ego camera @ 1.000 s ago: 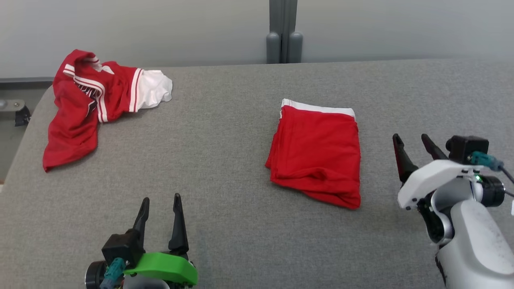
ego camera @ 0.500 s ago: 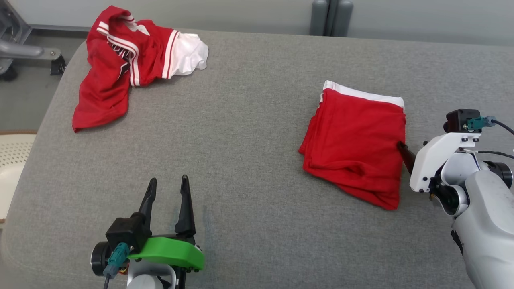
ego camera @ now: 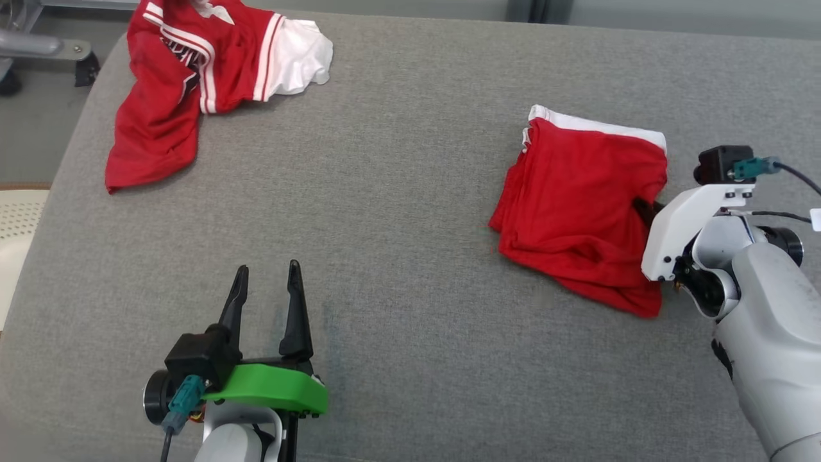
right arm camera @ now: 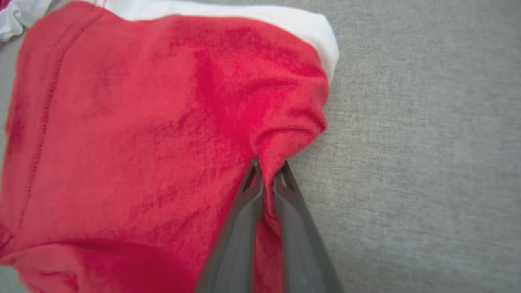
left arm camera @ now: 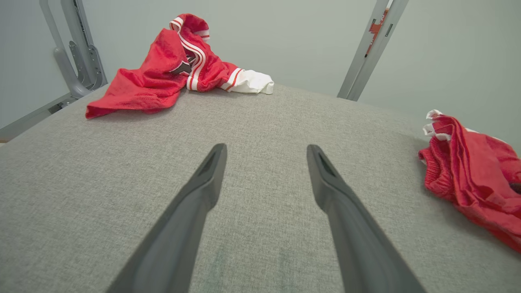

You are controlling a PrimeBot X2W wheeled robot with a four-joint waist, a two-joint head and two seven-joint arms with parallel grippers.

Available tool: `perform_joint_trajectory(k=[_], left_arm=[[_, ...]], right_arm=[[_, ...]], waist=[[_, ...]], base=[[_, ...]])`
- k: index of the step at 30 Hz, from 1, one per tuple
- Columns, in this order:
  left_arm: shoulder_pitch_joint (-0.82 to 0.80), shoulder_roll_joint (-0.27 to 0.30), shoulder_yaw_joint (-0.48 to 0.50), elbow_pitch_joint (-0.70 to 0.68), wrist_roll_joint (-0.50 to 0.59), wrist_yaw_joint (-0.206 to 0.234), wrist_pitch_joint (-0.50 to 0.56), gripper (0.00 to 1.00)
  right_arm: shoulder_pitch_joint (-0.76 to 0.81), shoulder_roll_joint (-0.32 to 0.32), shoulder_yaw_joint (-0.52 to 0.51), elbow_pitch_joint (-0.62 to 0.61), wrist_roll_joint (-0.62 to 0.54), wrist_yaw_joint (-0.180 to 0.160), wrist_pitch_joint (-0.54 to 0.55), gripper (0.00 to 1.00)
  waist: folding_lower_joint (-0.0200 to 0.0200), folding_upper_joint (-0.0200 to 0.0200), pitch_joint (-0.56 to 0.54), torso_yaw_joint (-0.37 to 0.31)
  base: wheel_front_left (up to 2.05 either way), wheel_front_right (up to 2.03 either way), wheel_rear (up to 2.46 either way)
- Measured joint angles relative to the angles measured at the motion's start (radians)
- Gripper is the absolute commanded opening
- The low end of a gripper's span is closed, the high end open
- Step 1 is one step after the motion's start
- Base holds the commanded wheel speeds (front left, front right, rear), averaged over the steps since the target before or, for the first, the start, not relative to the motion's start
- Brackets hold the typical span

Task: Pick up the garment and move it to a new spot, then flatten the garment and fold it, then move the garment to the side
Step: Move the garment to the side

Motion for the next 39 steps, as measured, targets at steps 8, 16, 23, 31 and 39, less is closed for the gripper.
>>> perform_joint_trajectory(k=[8,16,23,31,39], left_arm=[[-0.026,-0.001,0.008,-0.027,0.034,-0.014,0.0,1.0],[-0.079,0.007,0.0,-0.025,0.08,-0.033,0.0,1.0],[-0.105,0.021,-0.018,-0.021,0.095,-0.041,0.0,1.0],[-0.113,0.028,-0.029,-0.029,0.096,-0.041,0.007,1.0],[-0.11,0.036,-0.039,-0.053,0.1,-0.034,0.009,1.0]], right_arm=[[-0.046,-0.071,0.031,-0.028,0.012,0.0,-0.044,0.0],[-0.058,-0.086,0.021,-0.026,0.033,0.0,-0.089,0.0],[-0.059,-0.082,0.023,-0.002,0.039,0.0,-0.13,0.0],[-0.116,-0.145,0.008,0.062,-0.004,0.0,-0.138,0.0],[-0.217,-0.283,0.007,0.119,-0.1,0.0,-0.073,0.0]], waist=[[0.0,0.0,0.021,-0.116],[0.0,0.0,0.057,-0.266],[0.0,0.0,0.099,-0.379],[0.0003,0.0,0.148,-0.401],[0.0002,0.0,0.154,-0.327]], base=[[0.0,0.0,0.0],[0.0,0.0,0.0],[0.0,0.0,0.0],[0.0,0.0,0.0],[0.0,0.0,0.0]])
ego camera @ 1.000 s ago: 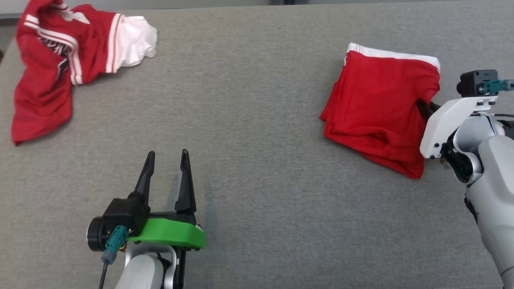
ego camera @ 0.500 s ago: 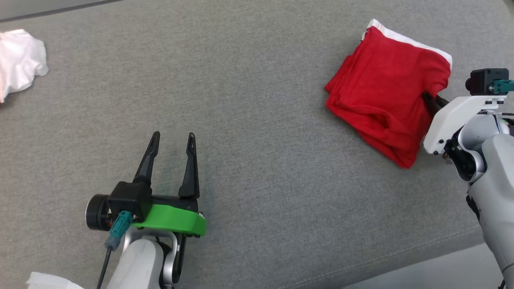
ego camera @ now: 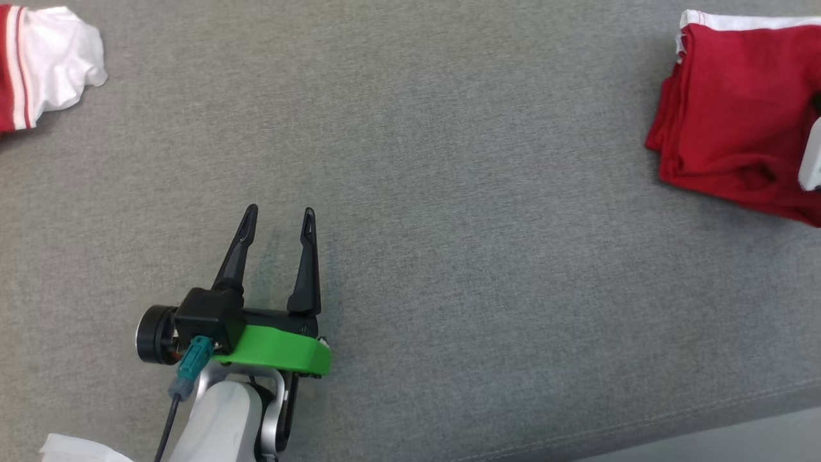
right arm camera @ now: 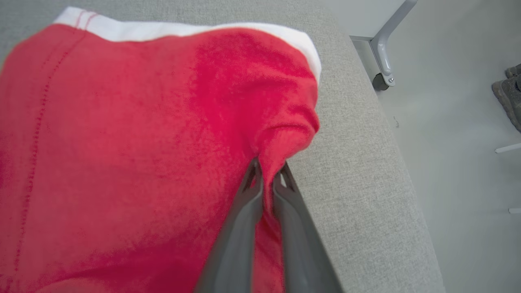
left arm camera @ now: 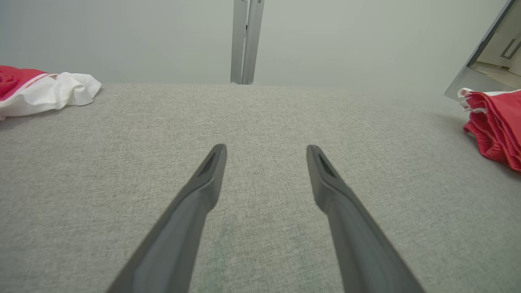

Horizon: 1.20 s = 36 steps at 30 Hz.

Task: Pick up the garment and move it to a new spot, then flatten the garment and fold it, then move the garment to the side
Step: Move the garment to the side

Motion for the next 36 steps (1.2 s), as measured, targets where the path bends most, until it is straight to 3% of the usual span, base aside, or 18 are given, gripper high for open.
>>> perform_joint_trajectory(k=[6,16,17,18,19,28,36], left_arm=[[0.004,0.004,-0.017,-0.012,0.0,0.002,0.007,1.0],[0.008,0.005,-0.028,-0.021,0.0,0.007,0.008,1.0],[0.008,0.006,-0.028,-0.021,0.0,0.007,0.008,1.0],[0.008,0.007,-0.029,-0.022,0.0,0.01,0.008,1.0],[0.008,0.007,-0.029,-0.023,0.0,0.011,0.008,1.0],[0.008,0.014,-0.031,-0.016,-0.001,0.02,0.008,1.0],[0.002,0.017,-0.024,0.005,-0.018,0.02,0.008,1.0]], right_arm=[[-0.096,-0.069,-0.031,0.057,-0.064,0.0,0.028,0.0],[-0.169,-0.106,-0.128,0.157,-0.167,0.0,0.007,0.0],[-0.175,-0.103,-0.142,0.164,-0.181,0.0,-0.002,0.06],[-0.182,-0.103,-0.157,0.171,-0.198,0.0,-0.015,0.4],[-0.188,-0.103,-0.168,0.176,-0.212,0.0,-0.026,0.99],[-0.196,-0.043,-0.236,0.2,-0.322,0.0,-0.169,1.0],[-0.211,0.041,-0.174,0.21,-0.319,0.0,-0.256,1.0]], waist=[[0.0,0.0,0.013,0.068],[-0.0001,0.0,0.04,0.123],[-0.0001,0.0,0.042,0.124],[-0.0001,0.0,0.045,0.125],[-0.0001,0.0,0.047,0.125],[-0.0002,0.0,0.046,0.11],[-0.0002,0.0,0.013,0.093]], base=[[0.0,0.0,0.0],[0.0,0.0,0.0],[0.0,0.0,0.0],[0.0,0.0,0.0],[0.0,0.0,0.0],[0.0,0.0,0.0],[0.0,0.0,0.0]])
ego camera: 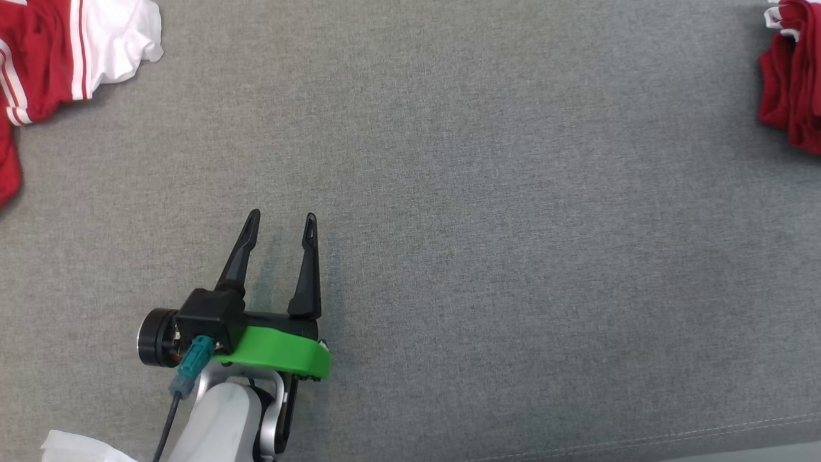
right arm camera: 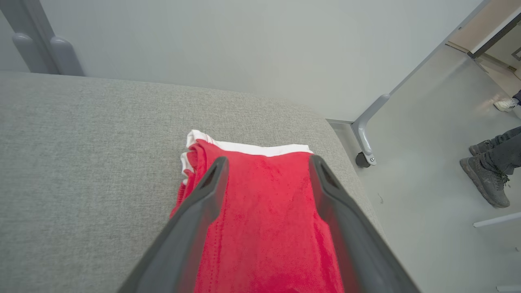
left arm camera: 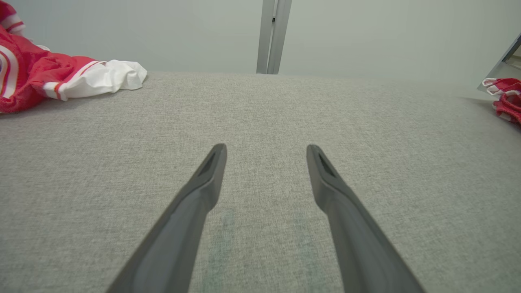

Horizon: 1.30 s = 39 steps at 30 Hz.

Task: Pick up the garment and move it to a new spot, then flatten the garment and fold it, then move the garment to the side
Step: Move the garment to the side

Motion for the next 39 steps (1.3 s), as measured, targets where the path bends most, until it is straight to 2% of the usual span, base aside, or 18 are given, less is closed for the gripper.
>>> perform_joint_trajectory(k=[7,16,24,33,39], left_arm=[[-0.027,0.009,0.043,0.062,-0.028,0.0,-0.003,1.0],[-0.012,0.005,0.113,0.159,-0.073,0.009,-0.013,1.0],[0.084,-0.005,0.177,0.163,-0.081,0.009,-0.016,1.0],[0.202,-0.028,0.195,0.132,-0.074,0.0,-0.017,1.0],[0.233,-0.041,0.179,0.119,-0.07,-0.002,-0.018,1.0]], right_arm=[[0.007,0.107,0.131,-0.024,0.054,0.0,-0.093,1.0],[0.13,0.23,0.242,-0.058,0.133,0.0,-0.226,1.0],[0.329,0.314,0.204,-0.166,0.186,0.0,-0.269,1.0],[0.668,0.417,0.094,-0.488,0.153,0.0,-0.273,1.0],[0.846,0.437,0.089,-0.631,0.141,0.0,-0.273,1.0]], waist=[[0.0,0.0,-0.066,-0.013],[0.0,0.0,-0.187,-0.018],[-0.0001,0.0,-0.298,-0.006],[-0.0001,0.0,-0.392,0.008],[-0.0001,0.0,-0.421,0.027]], base=[[0.0,0.0,0.0],[0.0,0.0,0.0],[0.0,0.0,0.0],[0.0,0.0,0.0],[0.0,0.0,0.0]])
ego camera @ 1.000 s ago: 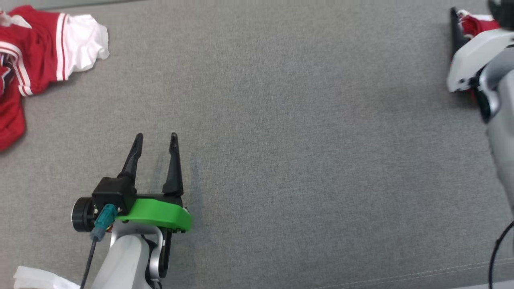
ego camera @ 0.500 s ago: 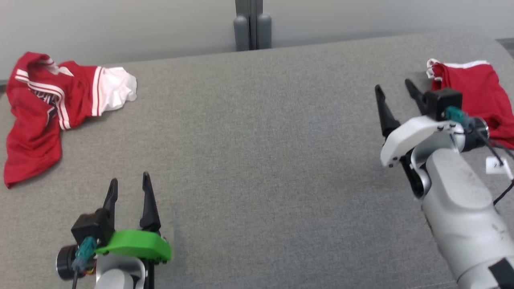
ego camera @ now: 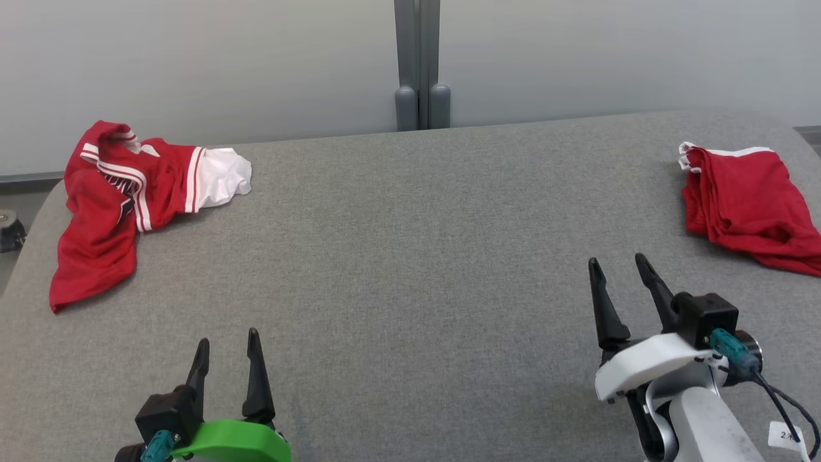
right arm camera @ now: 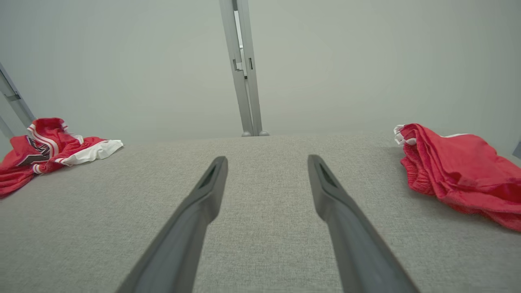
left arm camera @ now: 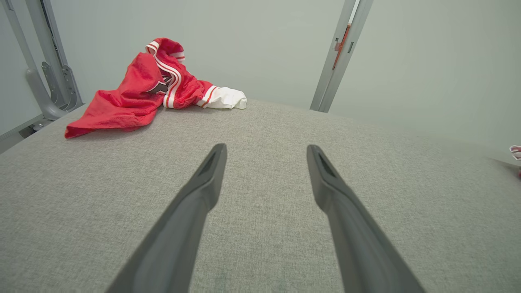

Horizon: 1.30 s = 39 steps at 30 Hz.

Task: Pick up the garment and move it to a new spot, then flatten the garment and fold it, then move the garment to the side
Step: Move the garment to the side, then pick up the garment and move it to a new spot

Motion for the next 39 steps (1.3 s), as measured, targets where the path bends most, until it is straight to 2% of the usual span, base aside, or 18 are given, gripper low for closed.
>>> perform_joint_trajectory(k=[8,27,33,39], left_arm=[[0.017,-0.008,-0.006,-0.005,0.002,0.0,0.0,1.0],[0.019,-0.011,-0.008,0.011,0.003,-0.009,0.0,1.0],[0.018,-0.012,-0.009,0.012,0.004,-0.009,0.0,1.0],[0.015,-0.013,-0.005,0.011,0.013,-0.009,0.0,1.0]], right_arm=[[0.105,0.001,0.047,-0.063,0.082,0.0,0.0,1.0],[0.13,0.001,0.044,-0.072,0.085,0.0,0.0,1.0],[0.133,0.001,0.065,-0.073,0.086,0.0,0.0,1.0],[0.136,0.002,0.105,-0.076,0.1,0.0,0.0,1.0]], waist=[[0.0,0.0,-0.01,0.006],[0.0,0.0,-0.011,0.019],[0.0,0.0,-0.011,0.058],[0.0,0.0,-0.013,0.136]], base=[[0.0,0.0,0.0],[0.0,0.0,0.0],[0.0,0.0,0.0],[0.0,0.0,0.0]])
